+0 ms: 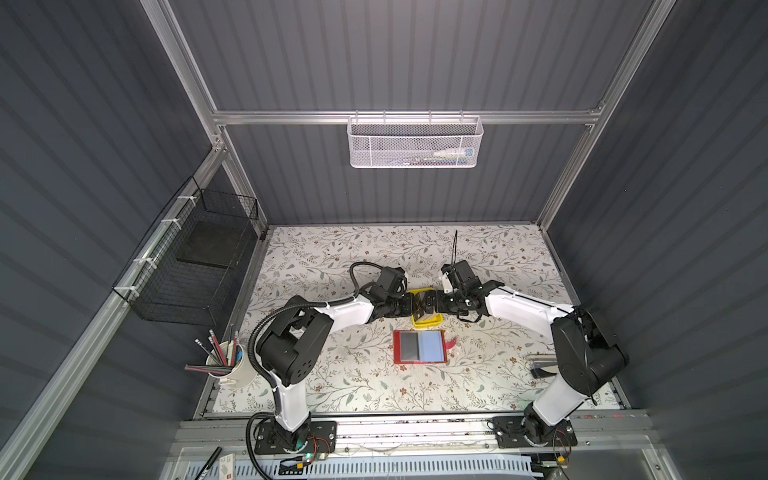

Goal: Put the credit cards into the card holder

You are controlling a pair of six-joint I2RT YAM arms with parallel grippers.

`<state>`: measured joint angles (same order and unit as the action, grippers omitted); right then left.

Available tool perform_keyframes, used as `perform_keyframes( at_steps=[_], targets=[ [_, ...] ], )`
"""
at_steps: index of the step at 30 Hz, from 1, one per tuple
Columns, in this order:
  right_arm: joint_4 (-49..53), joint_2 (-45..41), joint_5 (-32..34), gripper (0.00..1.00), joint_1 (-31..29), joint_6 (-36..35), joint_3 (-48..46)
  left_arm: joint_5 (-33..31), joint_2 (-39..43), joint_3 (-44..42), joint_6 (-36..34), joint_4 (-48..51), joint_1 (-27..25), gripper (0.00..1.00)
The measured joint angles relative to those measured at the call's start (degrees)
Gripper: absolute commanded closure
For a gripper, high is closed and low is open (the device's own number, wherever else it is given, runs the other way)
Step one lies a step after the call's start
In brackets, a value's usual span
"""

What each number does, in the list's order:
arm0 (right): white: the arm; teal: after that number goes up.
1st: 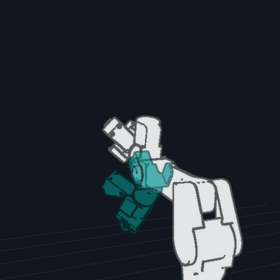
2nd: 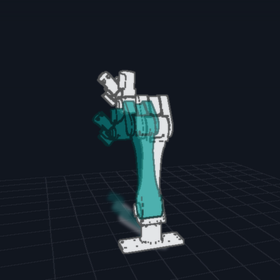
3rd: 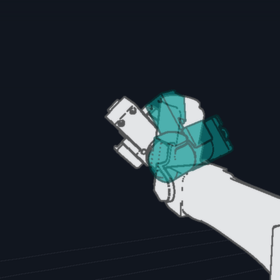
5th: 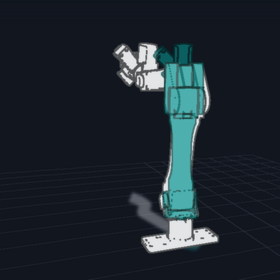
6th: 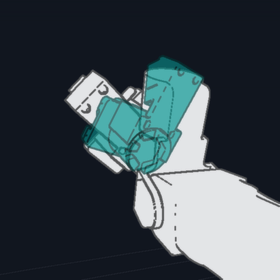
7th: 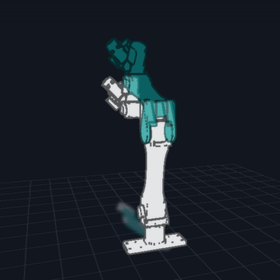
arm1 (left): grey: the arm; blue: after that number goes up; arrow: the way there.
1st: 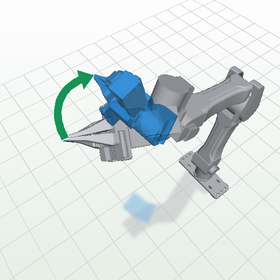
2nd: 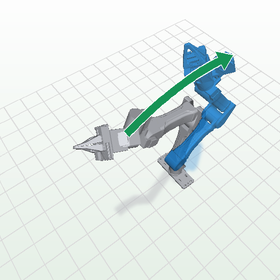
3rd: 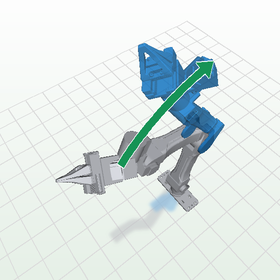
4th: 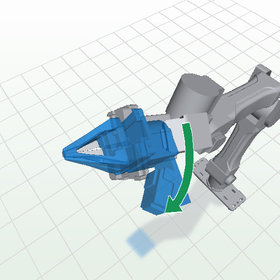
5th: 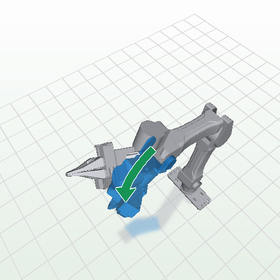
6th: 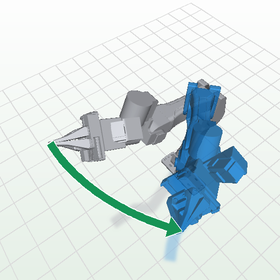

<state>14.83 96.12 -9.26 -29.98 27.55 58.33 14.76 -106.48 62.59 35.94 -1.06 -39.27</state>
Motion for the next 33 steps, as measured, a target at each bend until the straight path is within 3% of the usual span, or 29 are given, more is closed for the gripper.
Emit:
perform_keyframes(
  at_steps=[33],
  targets=[
    [0.2, 6.6, 0.0, 0.03, 0.4, -2.4, 2.9, -0.2, -1.7, 1.8, -0.3, 0.8, 0.0, 0.87]
  ],
)
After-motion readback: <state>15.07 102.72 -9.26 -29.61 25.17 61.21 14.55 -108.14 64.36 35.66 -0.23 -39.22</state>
